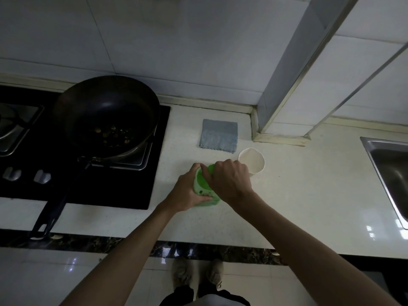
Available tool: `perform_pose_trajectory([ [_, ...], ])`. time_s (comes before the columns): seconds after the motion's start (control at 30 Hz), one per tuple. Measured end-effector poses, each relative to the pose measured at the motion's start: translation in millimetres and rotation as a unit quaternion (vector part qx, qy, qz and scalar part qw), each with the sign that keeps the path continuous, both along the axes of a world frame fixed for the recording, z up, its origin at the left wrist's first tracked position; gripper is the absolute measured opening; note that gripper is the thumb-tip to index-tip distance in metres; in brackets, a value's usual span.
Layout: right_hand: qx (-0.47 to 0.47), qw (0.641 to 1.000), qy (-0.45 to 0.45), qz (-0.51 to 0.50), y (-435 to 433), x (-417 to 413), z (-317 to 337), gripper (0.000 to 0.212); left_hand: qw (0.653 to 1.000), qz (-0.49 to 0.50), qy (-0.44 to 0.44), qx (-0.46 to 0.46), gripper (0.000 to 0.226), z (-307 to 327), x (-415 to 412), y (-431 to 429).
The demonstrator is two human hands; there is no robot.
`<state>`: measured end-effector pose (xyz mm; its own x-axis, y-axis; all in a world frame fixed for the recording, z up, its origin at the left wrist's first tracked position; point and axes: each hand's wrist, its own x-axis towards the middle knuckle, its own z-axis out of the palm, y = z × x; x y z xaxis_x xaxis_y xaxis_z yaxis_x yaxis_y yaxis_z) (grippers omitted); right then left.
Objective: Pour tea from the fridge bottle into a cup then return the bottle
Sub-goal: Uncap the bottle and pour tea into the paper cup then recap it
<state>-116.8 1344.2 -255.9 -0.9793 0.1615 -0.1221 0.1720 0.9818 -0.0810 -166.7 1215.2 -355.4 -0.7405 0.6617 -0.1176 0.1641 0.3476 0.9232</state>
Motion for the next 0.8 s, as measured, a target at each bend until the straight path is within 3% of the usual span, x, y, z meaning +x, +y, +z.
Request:
perform_pose_trajectory([
  [0.17, -0.054, 0.996, -0.027, 0.06, 21.5, 0.3, 0.9, 0.058, 1.0, -0.011, 0.023, -0.014, 0.077, 1.2, 1.9, 5.4],
  [0.33, -0.039, 0.976, -0.074, 0.202, 39.1, -5.8, 18.5, 0.042, 0.999, -0.019, 0.032, -0.025, 0.08, 1.7, -0.7, 7.1],
  [0.47, -0.023, 0.957, -0.094, 0.274, 47.6, -3.2, 30.5, 0.041, 0.998, -0.028, 0.033, -0.035, 0.081, 2.4, -0.1, 8.0],
  [0.57, -0.038, 0.971, -0.046, 0.232, 43.1, 1.2, 32.7, 0.039, 0.999, -0.019, 0.024, -0.035, 0.081, 2.4, 2.0, 7.9],
  [0.63, 0.009, 0.99, -0.008, 0.141, 33.4, 0.2, 30.8, 0.047, 0.999, -0.008, 0.007, -0.037, 0.081, 2.1, 1.8, 8.7],
  [0.7, 0.063, 0.996, -0.011, 0.067, 23.9, -0.9, 29.1, 0.06, 0.999, -0.002, -0.003, -0.044, 0.083, 3.5, 2.5, 10.0],
  [0.8, 0.049, 0.997, -0.025, 0.053, 19.1, -0.5, 27.8, 0.056, 0.999, -0.002, -0.002, -0.054, 0.084, 4.5, 2.6, 10.3],
])
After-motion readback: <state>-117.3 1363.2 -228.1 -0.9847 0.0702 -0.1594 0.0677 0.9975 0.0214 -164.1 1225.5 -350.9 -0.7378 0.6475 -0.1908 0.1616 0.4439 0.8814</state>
